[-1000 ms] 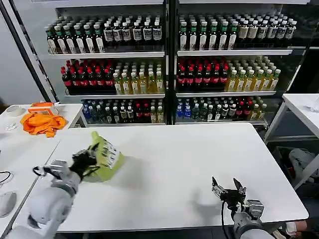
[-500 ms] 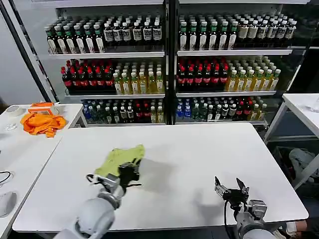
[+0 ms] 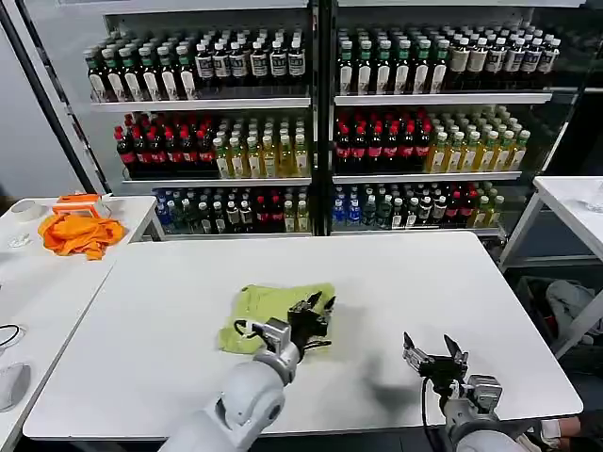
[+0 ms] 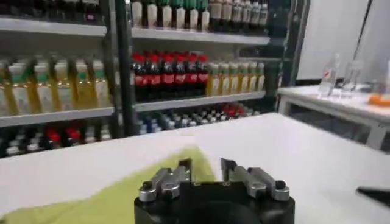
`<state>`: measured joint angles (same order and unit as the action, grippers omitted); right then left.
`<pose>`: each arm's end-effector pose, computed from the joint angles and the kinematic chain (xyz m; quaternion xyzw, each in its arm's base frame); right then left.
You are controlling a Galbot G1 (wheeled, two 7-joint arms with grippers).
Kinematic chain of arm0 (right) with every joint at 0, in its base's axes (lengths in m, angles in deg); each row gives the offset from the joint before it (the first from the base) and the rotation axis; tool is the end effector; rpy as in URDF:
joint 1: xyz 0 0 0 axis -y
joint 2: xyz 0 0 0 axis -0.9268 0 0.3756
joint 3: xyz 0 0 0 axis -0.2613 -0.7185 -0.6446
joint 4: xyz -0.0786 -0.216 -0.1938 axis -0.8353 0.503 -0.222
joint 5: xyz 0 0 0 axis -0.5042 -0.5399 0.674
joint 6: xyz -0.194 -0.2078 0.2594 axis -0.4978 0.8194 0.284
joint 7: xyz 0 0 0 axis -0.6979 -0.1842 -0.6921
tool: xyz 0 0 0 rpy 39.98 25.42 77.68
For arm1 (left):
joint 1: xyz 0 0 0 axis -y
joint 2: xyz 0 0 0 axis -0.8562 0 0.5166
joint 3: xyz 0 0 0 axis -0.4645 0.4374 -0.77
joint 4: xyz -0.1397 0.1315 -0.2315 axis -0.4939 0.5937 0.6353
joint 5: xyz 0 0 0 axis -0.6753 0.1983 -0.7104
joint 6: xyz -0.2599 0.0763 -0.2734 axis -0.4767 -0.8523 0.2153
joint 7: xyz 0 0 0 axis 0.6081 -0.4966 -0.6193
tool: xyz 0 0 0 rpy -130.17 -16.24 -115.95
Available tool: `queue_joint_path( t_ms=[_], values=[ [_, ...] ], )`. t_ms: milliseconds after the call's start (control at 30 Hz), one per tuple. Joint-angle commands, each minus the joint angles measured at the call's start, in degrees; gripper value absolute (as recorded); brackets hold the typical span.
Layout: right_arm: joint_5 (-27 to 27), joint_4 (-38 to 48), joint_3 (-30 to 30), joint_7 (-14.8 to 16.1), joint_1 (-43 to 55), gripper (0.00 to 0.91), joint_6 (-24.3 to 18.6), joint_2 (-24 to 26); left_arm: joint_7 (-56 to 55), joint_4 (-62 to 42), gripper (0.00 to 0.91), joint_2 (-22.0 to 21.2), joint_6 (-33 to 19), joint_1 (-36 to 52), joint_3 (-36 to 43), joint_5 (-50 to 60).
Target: Fold and organize the clothes.
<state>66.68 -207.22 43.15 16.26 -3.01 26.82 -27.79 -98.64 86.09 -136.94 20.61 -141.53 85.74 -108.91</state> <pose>0.2561 -0.0270 -0.2218 -0.0104 -0.9804 -0.0482 0.1909 0.3279 -0.1547 -0.2195 -0.2456 -0.9584 0.0037 0.1455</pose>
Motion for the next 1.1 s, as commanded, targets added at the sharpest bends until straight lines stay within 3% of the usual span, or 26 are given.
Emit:
queue_joint_path(
  t_ms=[33,300,500,667,1033,1100],
  values=[
    [0.2,0.4,-0.9,0.0,1.4,0.907,0.1,0.4,0.0,1.1,0.907,-3.0,-8.9,0.3,-0.1,-6.4],
    [3.5,2.5,-6.1,-0.6,7.0,0.907,0.9,0.5,-0.9,8.5,0.907,5.0,-11.0,-5.3,-12.8,-13.0],
    [10.6,8.7,-13.3,-2.5,15.5,0.907,2.5,-1.7,-1.9,10.5,0.907,10.3,-11.4,-11.7,-22.5,-12.8],
    [15.4,14.4,-16.7,-4.1,20.5,0.907,3.1,-4.4,-2.0,11.4,0.907,10.3,-11.8,-15.6,-26.0,-12.6],
    [18.9,23.3,-19.1,-4.7,27.7,0.907,3.3,-10.0,-2.0,11.9,0.907,8.4,-12.2,-17.9,-26.4,-11.2],
    [19.1,24.2,-19.0,-4.7,28.3,0.786,3.1,-10.8,-2.0,11.9,0.907,8.3,-12.2,-18.0,-26.4,-11.1]
  ],
)
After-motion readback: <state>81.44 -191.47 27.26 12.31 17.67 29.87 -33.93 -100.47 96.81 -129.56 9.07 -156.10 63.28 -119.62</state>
